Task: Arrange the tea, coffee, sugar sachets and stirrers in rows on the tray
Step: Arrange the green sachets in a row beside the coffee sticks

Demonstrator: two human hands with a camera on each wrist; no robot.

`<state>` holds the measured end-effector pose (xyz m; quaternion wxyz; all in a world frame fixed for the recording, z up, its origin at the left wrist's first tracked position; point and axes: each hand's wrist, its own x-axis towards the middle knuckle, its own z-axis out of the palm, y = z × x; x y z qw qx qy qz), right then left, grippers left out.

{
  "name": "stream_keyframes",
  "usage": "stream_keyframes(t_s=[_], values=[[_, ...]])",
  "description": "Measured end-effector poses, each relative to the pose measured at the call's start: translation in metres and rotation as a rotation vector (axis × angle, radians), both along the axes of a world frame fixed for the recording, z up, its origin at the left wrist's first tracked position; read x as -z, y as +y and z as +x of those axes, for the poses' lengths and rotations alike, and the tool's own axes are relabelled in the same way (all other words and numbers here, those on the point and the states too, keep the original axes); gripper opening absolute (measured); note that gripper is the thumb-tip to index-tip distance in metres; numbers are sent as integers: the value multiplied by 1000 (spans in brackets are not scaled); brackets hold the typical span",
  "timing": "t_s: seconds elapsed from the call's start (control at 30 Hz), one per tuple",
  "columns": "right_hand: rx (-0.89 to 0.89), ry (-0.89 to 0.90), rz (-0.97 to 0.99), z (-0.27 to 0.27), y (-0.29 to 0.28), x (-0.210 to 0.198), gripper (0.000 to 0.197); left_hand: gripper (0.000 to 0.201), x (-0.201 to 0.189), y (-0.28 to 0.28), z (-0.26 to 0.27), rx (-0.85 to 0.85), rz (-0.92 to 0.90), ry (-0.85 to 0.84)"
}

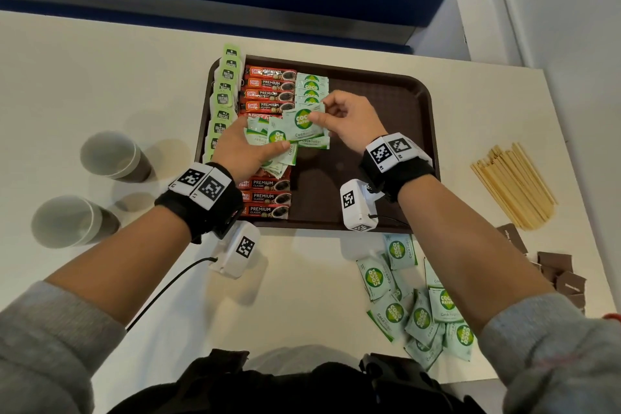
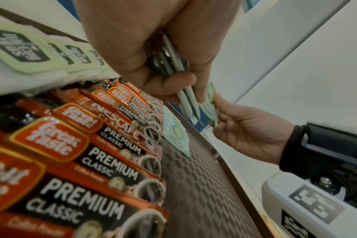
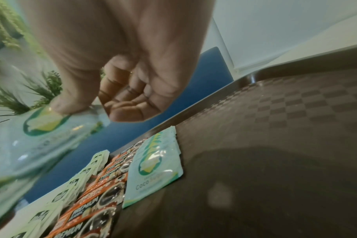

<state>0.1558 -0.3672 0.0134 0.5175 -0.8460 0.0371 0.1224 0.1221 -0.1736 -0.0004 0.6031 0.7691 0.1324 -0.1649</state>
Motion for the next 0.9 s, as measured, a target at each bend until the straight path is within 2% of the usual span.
stream_keyframes(t_s=[0.13,0.47,0.9], values=[[71,11,-41,0,-15,6,15,48,5,8,2,-61,52,2],[97,171,-214,-7,-20,34,7,47,5,12,5,-91,77,3],[218,196,-210,-2,-10,36,11,47,5,10,4,-86,63,12]])
